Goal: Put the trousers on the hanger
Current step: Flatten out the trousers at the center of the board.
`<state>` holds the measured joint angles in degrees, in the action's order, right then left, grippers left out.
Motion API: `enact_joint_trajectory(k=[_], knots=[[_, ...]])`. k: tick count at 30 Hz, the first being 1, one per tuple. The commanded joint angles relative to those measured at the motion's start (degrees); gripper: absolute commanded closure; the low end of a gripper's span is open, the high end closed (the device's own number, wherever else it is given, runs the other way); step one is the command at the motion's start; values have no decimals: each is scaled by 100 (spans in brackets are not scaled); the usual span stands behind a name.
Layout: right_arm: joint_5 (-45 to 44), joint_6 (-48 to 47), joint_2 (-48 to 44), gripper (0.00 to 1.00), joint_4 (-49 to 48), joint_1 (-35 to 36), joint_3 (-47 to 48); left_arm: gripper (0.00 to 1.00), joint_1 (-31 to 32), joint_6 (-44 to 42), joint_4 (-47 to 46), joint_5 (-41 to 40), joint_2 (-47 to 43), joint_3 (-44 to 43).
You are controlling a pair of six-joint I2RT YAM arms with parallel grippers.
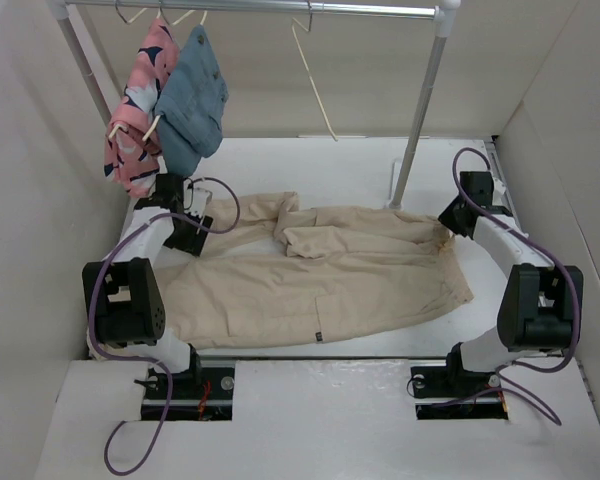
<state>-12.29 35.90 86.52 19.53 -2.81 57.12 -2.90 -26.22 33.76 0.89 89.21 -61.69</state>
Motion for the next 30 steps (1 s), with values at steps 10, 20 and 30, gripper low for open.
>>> enact_joint_trajectory(k=[10,20,30], knots=[[193,-786,-390,100,-98,-88,36,39,351,600,-1433,-42,763,316],[-19,-786,-549,100,359,-667,28,82,-184,162,-1319,-1072,730,825],[-116,-1260,-313,99,596,-827,193,45,-835,-60,-353,-11,-272,335]])
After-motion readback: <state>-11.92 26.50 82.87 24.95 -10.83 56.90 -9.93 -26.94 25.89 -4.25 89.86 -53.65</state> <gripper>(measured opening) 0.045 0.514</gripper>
